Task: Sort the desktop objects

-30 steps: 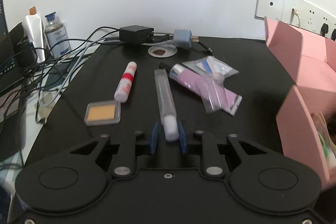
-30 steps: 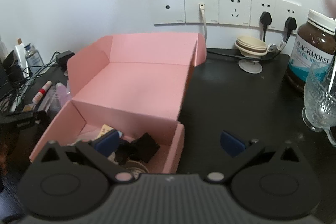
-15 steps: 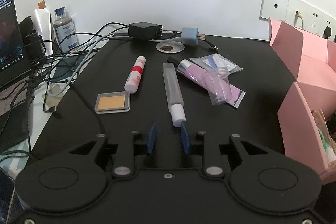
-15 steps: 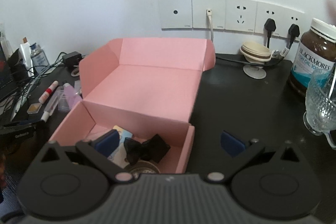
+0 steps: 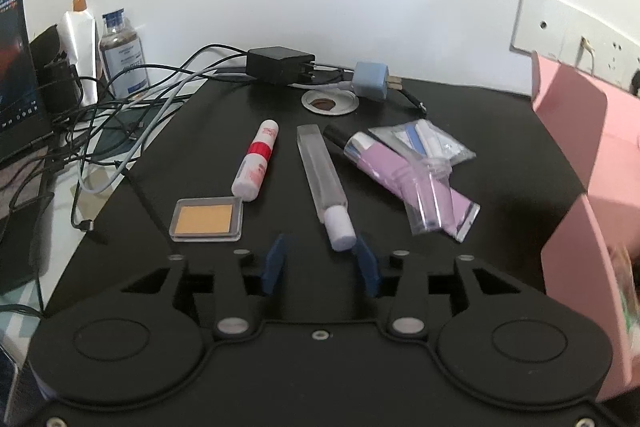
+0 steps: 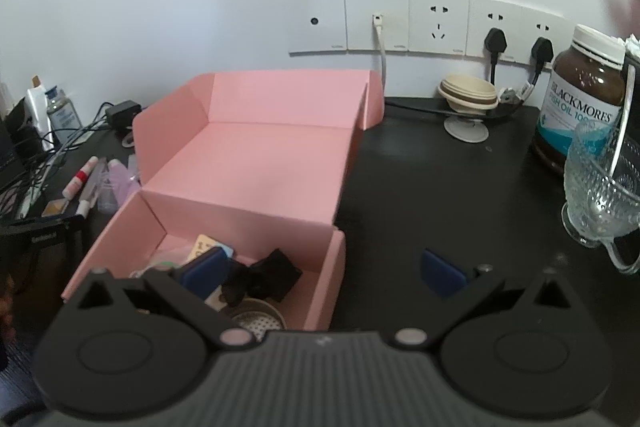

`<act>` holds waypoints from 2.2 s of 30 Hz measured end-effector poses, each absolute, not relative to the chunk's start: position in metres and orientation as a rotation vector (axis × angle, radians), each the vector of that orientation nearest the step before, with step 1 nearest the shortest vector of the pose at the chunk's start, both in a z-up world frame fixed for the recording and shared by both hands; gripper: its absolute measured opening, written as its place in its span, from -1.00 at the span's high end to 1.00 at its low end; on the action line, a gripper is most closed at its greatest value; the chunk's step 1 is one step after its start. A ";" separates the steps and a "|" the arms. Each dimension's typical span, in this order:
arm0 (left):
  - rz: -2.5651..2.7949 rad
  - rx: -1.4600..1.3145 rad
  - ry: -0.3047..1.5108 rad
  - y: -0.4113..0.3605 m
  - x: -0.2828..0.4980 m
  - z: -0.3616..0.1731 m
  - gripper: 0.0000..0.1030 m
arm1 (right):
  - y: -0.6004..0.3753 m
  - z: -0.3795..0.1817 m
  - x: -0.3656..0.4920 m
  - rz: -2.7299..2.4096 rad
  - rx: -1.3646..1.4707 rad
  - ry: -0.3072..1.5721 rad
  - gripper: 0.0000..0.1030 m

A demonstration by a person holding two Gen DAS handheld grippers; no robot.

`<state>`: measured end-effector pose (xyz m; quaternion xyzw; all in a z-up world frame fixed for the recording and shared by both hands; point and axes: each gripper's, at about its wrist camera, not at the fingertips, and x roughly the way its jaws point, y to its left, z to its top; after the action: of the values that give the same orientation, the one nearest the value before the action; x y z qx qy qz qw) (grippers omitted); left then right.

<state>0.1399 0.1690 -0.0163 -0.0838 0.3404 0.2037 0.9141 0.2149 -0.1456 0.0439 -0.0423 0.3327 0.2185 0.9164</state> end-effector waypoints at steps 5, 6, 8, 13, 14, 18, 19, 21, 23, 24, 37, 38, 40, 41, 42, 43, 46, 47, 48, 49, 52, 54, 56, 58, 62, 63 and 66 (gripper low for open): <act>0.422 -0.164 0.688 0.168 0.151 -0.016 0.09 | -0.144 0.045 0.216 0.454 -0.096 0.683 -0.99; 0.423 -0.162 0.686 0.167 0.153 -0.016 0.09 | -0.144 0.045 0.216 0.455 -0.097 0.683 -0.99; 0.432 -0.162 0.688 0.171 0.160 -0.017 0.09 | -0.143 0.045 0.216 0.456 -0.100 0.684 -0.99; 0.473 -0.171 0.689 0.181 0.175 -0.021 0.09 | -0.140 0.044 0.216 0.465 -0.115 0.690 -0.99; 0.473 -0.168 0.689 0.183 0.177 -0.021 0.10 | -0.140 0.044 0.215 0.468 -0.118 0.691 -0.99; 0.479 -0.179 0.690 0.186 0.175 -0.019 0.33 | -0.140 0.044 0.216 0.466 -0.128 0.695 -0.99; 0.478 -0.181 0.690 0.185 0.171 -0.019 0.33 | -0.141 0.044 0.216 0.463 -0.126 0.696 -0.99; 0.475 -0.184 0.689 0.184 0.163 -0.019 0.33 | -0.141 0.045 0.217 0.461 -0.121 0.695 -0.99; 0.468 -0.178 0.688 0.180 0.153 -0.020 0.33 | -0.141 0.045 0.217 0.459 -0.117 0.693 -0.99; 0.464 -0.173 0.688 0.178 0.147 -0.020 0.33 | -0.141 0.046 0.217 0.461 -0.115 0.693 -0.99; 0.427 -0.157 0.697 0.146 0.073 -0.017 0.33 | -0.119 0.051 0.206 0.526 -0.120 0.680 -0.99; 0.426 -0.157 0.697 0.145 0.071 -0.017 0.32 | -0.118 0.052 0.205 0.529 -0.121 0.678 -0.99; 0.426 -0.163 0.699 0.146 0.069 -0.016 0.32 | -0.118 0.052 0.204 0.530 -0.120 0.678 -0.99; 0.427 -0.168 0.700 0.147 0.069 -0.016 0.29 | -0.118 0.053 0.204 0.530 -0.118 0.677 -0.99; 0.429 -0.171 0.700 0.148 0.070 -0.016 0.29 | -0.118 0.053 0.203 0.530 -0.117 0.675 -0.99; 0.431 -0.174 0.701 0.149 0.071 -0.016 0.28 | -0.119 0.053 0.203 0.529 -0.117 0.675 -0.99; 0.434 -0.173 0.702 0.151 0.075 -0.016 0.22 | -0.121 0.053 0.201 0.526 -0.115 0.674 -0.99; 0.432 -0.168 0.701 0.151 0.077 -0.016 0.20 | -0.121 0.054 0.201 0.525 -0.113 0.673 -0.99; 0.431 -0.162 0.700 0.151 0.078 -0.017 0.19 | -0.122 0.054 0.200 0.525 -0.112 0.672 -0.99; 0.428 -0.157 0.699 0.151 0.080 -0.017 0.19 | -0.123 0.054 0.200 0.523 -0.113 0.672 -0.99; 0.421 -0.150 0.698 0.151 0.084 -0.018 0.20 | -0.126 0.053 0.199 0.517 -0.111 0.673 -0.99; 0.409 -0.145 0.696 0.150 0.085 -0.018 0.24 | -0.128 0.053 0.200 0.509 -0.107 0.675 -0.99; 0.393 -0.149 0.692 0.149 0.084 -0.019 0.31 | -0.130 0.052 0.200 0.503 -0.104 0.678 -0.99; 0.380 -0.149 0.690 0.146 0.082 -0.019 0.32 | -0.132 0.052 0.201 0.498 -0.097 0.681 -0.99; 0.357 -0.156 0.689 0.143 0.077 -0.019 0.49 | -0.134 0.050 0.201 0.493 -0.086 0.684 -0.99; 0.351 -0.160 0.689 0.143 0.075 -0.018 0.52 | -0.133 0.050 0.201 0.494 -0.085 0.684 -0.99; 0.334 -0.171 0.690 0.141 0.072 -0.018 0.65 | -0.131 0.049 0.200 0.497 -0.082 0.687 -0.99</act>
<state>0.0717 0.1409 -0.0178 -0.0834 0.3361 0.1628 0.9239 0.2005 -0.1309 0.0490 -0.0396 0.3332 0.2409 0.9107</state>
